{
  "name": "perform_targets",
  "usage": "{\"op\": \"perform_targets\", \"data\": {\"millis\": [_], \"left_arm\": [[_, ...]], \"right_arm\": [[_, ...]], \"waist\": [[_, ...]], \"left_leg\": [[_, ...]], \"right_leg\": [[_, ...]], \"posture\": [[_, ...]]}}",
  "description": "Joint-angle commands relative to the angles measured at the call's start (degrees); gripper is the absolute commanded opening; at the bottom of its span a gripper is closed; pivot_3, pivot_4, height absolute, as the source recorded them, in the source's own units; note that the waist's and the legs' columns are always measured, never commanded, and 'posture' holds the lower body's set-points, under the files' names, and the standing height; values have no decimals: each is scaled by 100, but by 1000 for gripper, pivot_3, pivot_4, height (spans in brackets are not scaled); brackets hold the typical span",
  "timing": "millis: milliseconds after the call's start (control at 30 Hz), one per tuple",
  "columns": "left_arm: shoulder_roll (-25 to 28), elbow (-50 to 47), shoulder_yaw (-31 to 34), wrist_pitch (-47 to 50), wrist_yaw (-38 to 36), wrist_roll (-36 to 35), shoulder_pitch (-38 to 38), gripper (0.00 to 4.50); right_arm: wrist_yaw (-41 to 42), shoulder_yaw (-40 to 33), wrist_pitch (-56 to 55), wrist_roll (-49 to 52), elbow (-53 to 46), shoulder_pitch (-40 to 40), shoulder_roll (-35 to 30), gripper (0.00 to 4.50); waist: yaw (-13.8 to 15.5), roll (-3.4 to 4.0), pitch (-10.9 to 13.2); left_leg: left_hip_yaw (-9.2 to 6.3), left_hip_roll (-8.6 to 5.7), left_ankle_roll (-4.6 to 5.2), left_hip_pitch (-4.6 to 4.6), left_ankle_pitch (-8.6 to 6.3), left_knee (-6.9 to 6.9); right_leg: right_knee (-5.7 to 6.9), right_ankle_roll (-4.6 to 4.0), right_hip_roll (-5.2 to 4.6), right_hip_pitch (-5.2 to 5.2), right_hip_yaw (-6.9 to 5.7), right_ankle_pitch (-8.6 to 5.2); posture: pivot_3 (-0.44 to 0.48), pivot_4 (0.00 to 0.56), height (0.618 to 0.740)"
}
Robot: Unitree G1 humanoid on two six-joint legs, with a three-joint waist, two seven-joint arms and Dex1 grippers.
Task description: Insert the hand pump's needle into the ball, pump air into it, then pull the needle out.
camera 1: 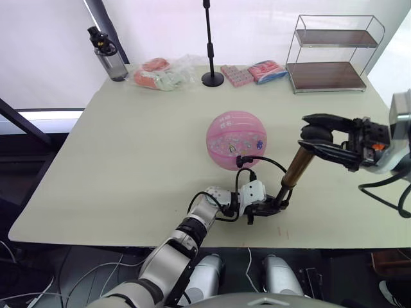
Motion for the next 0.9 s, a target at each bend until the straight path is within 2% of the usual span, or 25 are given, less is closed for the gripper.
{"op": "perform_targets", "data": {"millis": [33,133,267,500,667,767,900], "left_arm": [[92,287,-93,51,29,198,157,1088],[70,299,-101,-19,121,218,142,1088],[31,325,-119,-37,184,223,139,1088],[13,309,-96,65,133,202,170,1088],[23,302,-98,83,87,215,183,1088],[30,306,-116,67,28,223,197,1088],[35,280,-141,40,-21,251,254,1088]], "right_arm": [[-271,-780,-47,319,-117,-433,-175,2103],[-333,-813,41,372,-167,-431,-182,2103],[-230,-731,34,160,-330,-36,-124,2103],[-8,-55,-449,-742,-492,822,203,2103],[141,517,-1087,-1441,-216,1248,534,2103],[233,839,-1411,-1797,-49,1467,655,2103],[251,1223,-1787,-2087,218,1691,866,2103]], "waist": [[4,-3,2],[4,-5,3],[8,-5,3],[-5,-1,-13],[-21,-33,-89],[-28,-79,-138],[-27,-98,-144]], "left_leg": [[0,0,0,-1,0,0],[0,0,0,-4,0,0],[0,-1,0,-5,0,0],[3,-1,1,20,-1,-1],[4,8,1,41,-1,-3],[3,20,0,47,-2,-4],[2,33,-2,122,-3,-34]], "right_leg": [[-1,0,-1,0,-1,0],[-5,0,-3,-2,-1,0],[-4,0,-22,-4,-2,0],[-1,3,-14,18,-2,-1],[1,4,12,31,0,-2],[2,5,24,34,0,-2],[-21,22,34,100,-1,-15]], "posture": [[0,150,736],[0,150,736],[0,150,736],[0,150,736],[0,150,736],[0,150,736],[0,150,736]]}}
